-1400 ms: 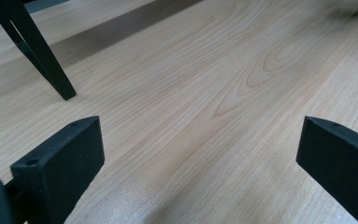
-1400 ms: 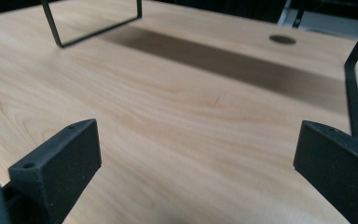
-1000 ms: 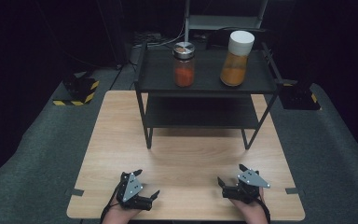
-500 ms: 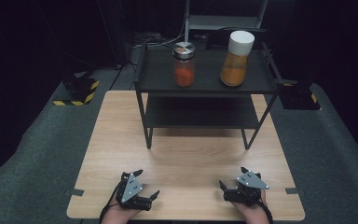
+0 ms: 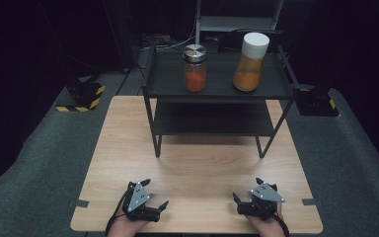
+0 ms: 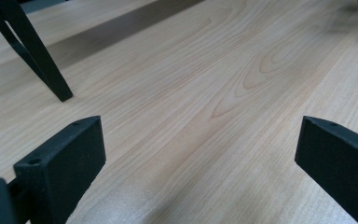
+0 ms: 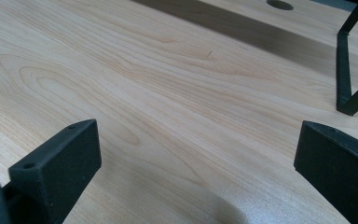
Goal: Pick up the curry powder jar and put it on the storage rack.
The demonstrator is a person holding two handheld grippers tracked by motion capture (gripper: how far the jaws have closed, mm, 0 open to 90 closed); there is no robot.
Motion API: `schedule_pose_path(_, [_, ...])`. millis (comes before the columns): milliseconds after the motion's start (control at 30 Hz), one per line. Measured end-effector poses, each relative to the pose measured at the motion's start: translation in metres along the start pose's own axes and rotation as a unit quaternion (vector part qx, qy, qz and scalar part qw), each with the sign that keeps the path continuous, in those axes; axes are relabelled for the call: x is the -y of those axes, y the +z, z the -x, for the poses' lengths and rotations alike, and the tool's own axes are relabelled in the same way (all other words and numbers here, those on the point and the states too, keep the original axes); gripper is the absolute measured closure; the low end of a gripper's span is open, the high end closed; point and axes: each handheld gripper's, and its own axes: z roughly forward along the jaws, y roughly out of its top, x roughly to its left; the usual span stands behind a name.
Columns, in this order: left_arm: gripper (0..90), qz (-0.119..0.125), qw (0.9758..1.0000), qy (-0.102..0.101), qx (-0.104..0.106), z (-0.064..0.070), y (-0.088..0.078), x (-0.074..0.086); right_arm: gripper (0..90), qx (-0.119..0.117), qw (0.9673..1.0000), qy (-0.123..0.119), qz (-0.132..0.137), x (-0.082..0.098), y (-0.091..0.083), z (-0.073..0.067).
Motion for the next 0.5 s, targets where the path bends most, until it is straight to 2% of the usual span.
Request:
schedule_pose_path(267, [1.3, 0.000, 1.0000, 0.001, -0.001, 0.0004, -0.0001, 0.0001, 0.0, 0.006, 1.0000, -0.002, -0.001, 0.0000, -0.0007, -0.0037])
schedule_pose_path(500, [1.5, 0.001, 1.0000, 0.007, -0.003, 0.0029, -0.0006, 0.0005, 0.1, 0.009, 0.9995, -0.029, -0.007, -0.0022, 0.0006, -0.0094])
